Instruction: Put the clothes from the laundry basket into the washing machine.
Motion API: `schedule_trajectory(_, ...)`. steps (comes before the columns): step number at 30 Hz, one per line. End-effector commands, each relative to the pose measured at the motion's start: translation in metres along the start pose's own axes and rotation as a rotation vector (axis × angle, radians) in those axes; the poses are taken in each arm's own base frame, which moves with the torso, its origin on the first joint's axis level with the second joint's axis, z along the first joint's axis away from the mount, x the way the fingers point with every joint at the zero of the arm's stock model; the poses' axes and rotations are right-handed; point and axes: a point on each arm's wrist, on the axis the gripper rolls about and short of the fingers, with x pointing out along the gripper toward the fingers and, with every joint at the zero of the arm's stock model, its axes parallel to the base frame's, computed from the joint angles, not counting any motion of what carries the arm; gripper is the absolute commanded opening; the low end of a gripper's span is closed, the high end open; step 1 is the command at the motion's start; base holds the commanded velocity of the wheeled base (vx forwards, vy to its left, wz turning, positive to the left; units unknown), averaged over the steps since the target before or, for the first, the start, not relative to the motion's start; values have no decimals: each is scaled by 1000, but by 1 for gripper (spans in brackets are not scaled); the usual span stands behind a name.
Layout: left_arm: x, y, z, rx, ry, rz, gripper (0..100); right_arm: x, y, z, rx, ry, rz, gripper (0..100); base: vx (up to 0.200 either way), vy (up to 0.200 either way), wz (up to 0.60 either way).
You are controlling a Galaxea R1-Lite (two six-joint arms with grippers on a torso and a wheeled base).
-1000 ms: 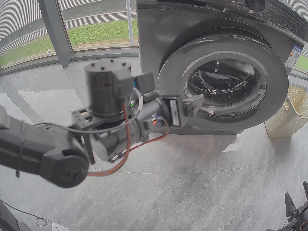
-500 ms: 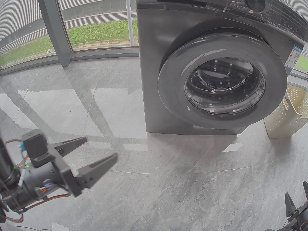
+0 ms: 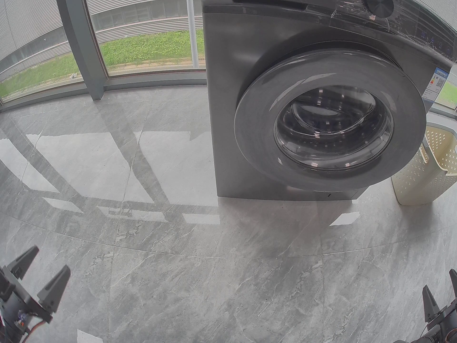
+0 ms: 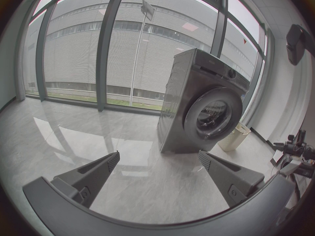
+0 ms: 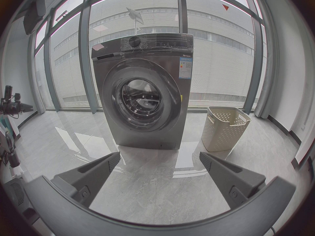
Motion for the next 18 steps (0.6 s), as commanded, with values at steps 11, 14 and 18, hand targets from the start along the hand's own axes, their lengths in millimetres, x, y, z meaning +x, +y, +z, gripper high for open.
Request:
schedule_trajectory(11, -51, 7, -56, 22, -1, 247, 100, 1, 0, -5, 0, 11, -3, 100, 0, 0, 0)
schedule_trajectory(14, -51, 7, -56, 11, -5, 259, 100, 1, 0, -5, 0, 11, -2, 100, 0, 0, 0)
schedule_trajectory(18, -54, 4, -58, 51, -40, 375, 100, 1, 0, -5, 0, 12, 0, 100, 0, 0, 0)
